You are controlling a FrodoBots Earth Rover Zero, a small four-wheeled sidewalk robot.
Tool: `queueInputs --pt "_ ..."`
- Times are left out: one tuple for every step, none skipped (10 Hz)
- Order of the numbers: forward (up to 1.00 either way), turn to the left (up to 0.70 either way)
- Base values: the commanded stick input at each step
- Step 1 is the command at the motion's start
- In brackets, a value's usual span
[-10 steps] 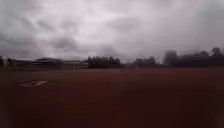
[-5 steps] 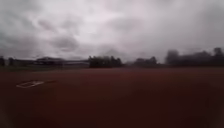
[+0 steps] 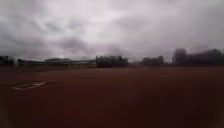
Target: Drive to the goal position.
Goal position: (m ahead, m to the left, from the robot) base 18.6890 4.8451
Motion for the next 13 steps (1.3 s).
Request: queueInputs --pt "0.85 0.00" --pt "0.85 0.00" --pt "0.85 0.00" --pt "0.85 0.00" --pt "0.85 0.00" --pt "0.85 0.00" --pt "0.85 0.00" --pt "0.85 0.00" --pt "0.85 0.00" --pt "0.85 0.00" --pt "0.85 0.00" --pt "0.85 0.00" --pt "0.85 0.00"
